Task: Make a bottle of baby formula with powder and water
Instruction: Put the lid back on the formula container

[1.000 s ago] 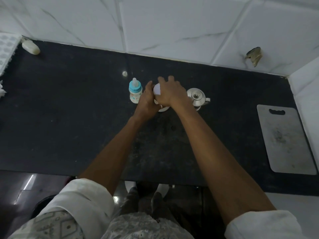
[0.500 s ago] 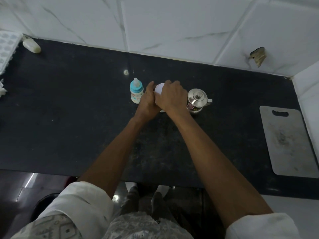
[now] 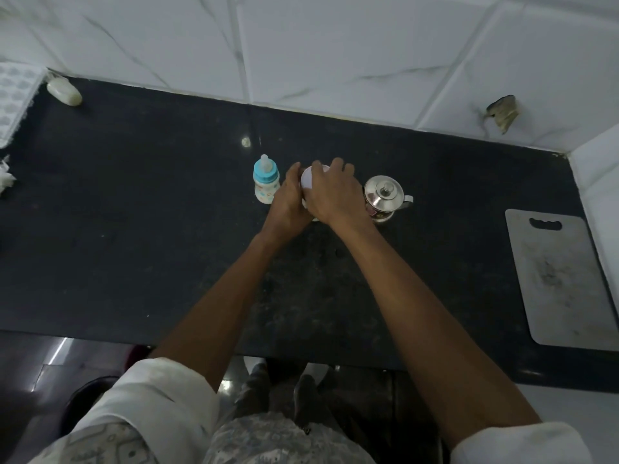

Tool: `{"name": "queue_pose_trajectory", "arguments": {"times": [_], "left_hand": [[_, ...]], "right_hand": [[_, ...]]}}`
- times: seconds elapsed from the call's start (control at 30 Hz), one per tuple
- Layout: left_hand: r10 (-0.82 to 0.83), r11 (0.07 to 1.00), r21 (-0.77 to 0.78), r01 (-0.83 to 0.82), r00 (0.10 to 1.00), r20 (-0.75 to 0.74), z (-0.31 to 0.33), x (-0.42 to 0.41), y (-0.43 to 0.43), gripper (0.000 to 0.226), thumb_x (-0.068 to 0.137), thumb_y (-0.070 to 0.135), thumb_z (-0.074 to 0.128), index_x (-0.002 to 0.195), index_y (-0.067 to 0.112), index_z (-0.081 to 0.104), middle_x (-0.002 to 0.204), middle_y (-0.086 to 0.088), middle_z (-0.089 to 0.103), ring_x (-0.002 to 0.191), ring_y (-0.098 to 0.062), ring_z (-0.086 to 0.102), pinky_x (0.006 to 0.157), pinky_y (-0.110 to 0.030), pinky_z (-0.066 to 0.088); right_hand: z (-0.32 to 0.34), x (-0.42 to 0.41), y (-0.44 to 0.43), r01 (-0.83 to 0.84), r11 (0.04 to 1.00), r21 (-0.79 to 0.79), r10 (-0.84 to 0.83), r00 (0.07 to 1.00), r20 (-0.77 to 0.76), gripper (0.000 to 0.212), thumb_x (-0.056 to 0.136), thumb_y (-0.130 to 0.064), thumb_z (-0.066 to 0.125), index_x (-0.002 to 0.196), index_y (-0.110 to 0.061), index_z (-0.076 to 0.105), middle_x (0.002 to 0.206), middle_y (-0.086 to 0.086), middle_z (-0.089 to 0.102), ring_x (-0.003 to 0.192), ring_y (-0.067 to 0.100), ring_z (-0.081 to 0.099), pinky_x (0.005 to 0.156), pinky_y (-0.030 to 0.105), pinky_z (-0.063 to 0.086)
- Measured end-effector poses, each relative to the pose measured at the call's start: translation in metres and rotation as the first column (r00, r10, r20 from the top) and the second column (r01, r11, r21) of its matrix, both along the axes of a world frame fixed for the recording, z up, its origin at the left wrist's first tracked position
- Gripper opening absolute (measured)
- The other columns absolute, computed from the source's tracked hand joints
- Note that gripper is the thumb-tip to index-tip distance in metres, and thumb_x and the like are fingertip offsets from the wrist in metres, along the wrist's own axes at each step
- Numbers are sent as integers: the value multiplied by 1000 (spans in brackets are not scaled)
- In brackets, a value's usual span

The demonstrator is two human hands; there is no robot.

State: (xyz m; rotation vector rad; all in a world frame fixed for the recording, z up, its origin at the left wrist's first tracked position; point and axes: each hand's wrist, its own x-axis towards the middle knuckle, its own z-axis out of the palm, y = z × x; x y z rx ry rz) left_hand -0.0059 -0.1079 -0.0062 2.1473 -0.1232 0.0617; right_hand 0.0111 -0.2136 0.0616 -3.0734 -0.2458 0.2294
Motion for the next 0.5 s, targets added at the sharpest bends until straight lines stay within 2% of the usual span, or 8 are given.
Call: {"name": "queue_pose_trajectory", "arguments": {"times": [0.1,0.17,0.27,0.4,0.5], "left_hand": [[-3,1000,28,2,998,65,0,-4,0,88,86,9,82,150,-15,27,145,-28,53,136,-40,52,112,-25,33],[-10,999,37,8,997,72,2,-6,-1,86,86,8,81,149,-16,28,145,-29,53,136,-41,53,112,-26,33],[-14,998,61,11,998,56,4,-5,-1,86,87,9,80,151,-15,27,148,-28,50,139,-39,50,114,-27,34],[-16,995,94,12,999,37,3,-3,0,84,89,7,78,151,-16,26,151,-29,47,143,-39,46,120,-38,36],[-25,995,97,19,998,56,1,-3,1,85,88,9,80,150,-16,28,149,-29,50,140,-39,49,118,-43,40]], "right_hand": [[-7,-2,4,35,999,40,-36,999,40,67,95,-39,61,150,-8,38,140,24,46,120,35,51,89,38,49],[-7,2,2,41,997,67,-42,999,6,70,93,-40,62,150,-9,37,141,23,44,122,36,50,90,40,49],[-8,7,-5,-44,997,66,49,996,-81,80,91,-40,66,157,-16,27,149,22,36,130,39,43,98,48,46],[-15,5,-11,-89,993,81,94,993,-67,84,90,-39,70,159,-19,24,150,22,35,130,39,44,100,47,48],[-18,4,-10,-86,993,81,89,996,-26,84,89,-43,70,157,-17,28,148,22,38,128,38,46,100,46,47]]}}
